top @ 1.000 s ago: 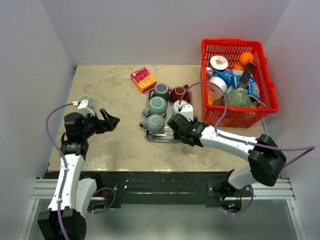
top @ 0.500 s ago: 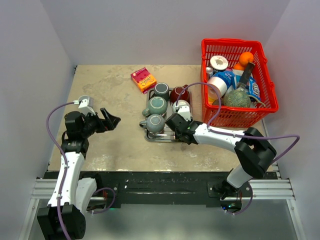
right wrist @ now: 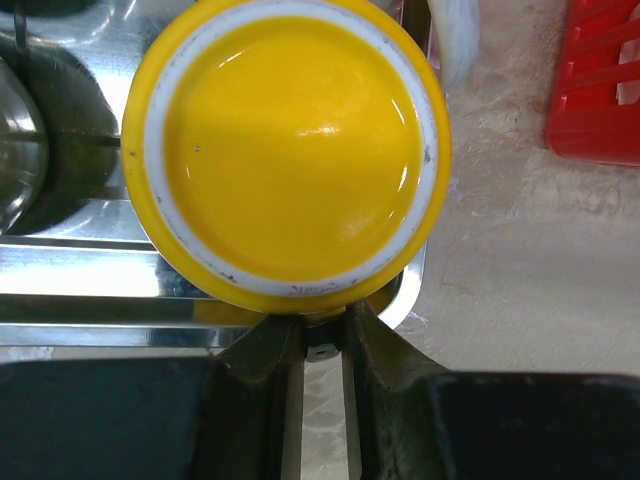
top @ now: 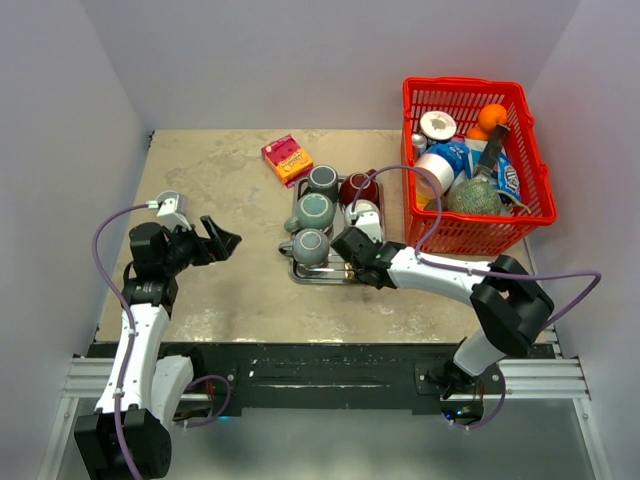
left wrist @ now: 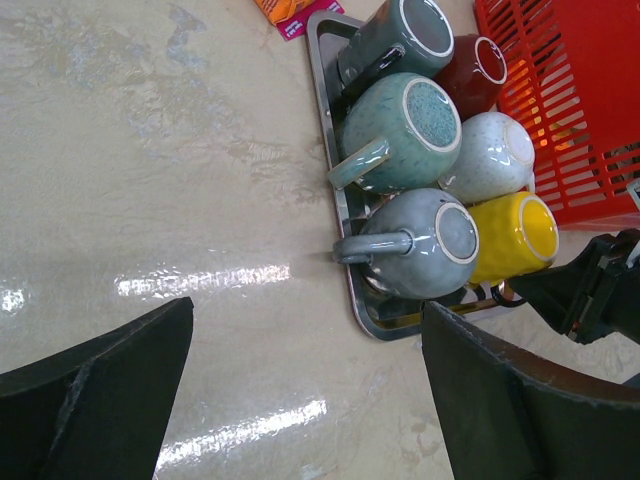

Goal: Turn the mug right side up

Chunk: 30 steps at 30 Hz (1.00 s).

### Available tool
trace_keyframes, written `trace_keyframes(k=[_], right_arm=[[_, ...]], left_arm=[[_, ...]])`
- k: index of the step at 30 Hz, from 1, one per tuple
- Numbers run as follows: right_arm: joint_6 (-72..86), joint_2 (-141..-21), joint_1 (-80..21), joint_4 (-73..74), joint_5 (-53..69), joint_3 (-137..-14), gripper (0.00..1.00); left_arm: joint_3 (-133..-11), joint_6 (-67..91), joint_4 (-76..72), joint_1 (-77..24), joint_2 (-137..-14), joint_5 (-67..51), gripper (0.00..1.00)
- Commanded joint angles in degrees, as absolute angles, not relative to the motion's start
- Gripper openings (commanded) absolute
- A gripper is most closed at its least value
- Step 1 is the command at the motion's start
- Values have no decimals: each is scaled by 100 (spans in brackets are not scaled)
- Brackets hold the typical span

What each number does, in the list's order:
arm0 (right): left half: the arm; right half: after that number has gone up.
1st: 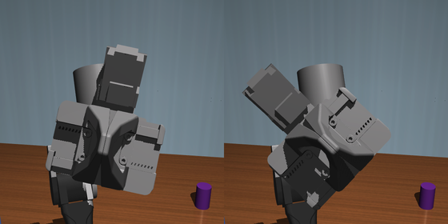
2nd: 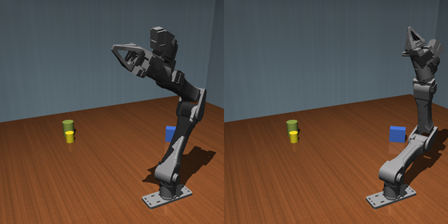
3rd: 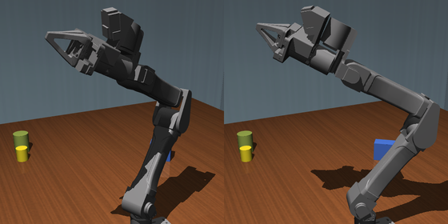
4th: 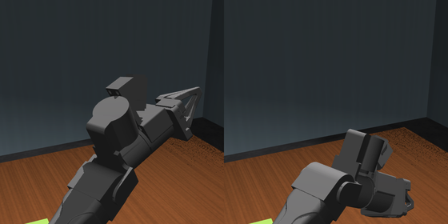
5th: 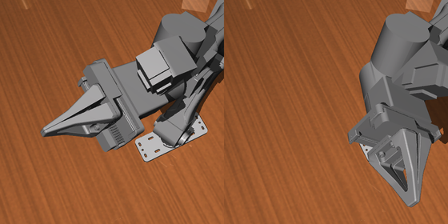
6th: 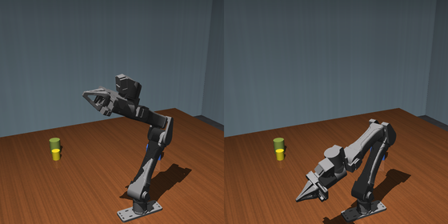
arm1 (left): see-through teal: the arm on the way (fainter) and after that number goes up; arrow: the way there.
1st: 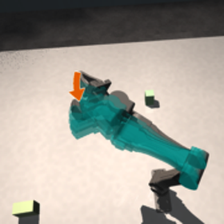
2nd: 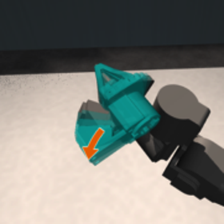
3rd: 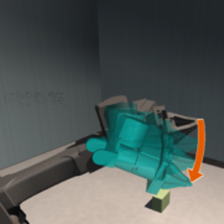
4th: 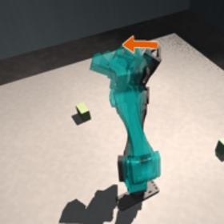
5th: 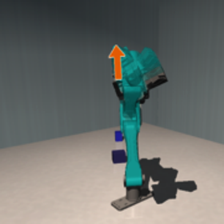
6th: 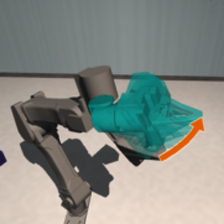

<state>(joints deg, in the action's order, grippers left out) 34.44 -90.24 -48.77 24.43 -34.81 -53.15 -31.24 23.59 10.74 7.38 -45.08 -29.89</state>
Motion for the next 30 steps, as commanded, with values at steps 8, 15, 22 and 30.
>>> trace_keyframes(k=[8, 15, 22, 30], right_arm=[[3823, -7630, -4843, 2408, -3042, -5317, 0], [4166, -6163, -4843, 2348, -2242, -5361, 0], [4525, -5221, -4843, 1092, -898, -5511, 0], [5124, -5554, -5018, -1078, 439, -5537, 0]], left_arm=[[-3138, 2917, 835, 747, -4324, -3796, 99], [-2734, 4199, -593, 738, -4017, -5692, 99], [-2688, 5782, -2399, -321, -3560, -5679, 99], [-2865, 6231, -2988, -1300, -3656, -4905, 99]])
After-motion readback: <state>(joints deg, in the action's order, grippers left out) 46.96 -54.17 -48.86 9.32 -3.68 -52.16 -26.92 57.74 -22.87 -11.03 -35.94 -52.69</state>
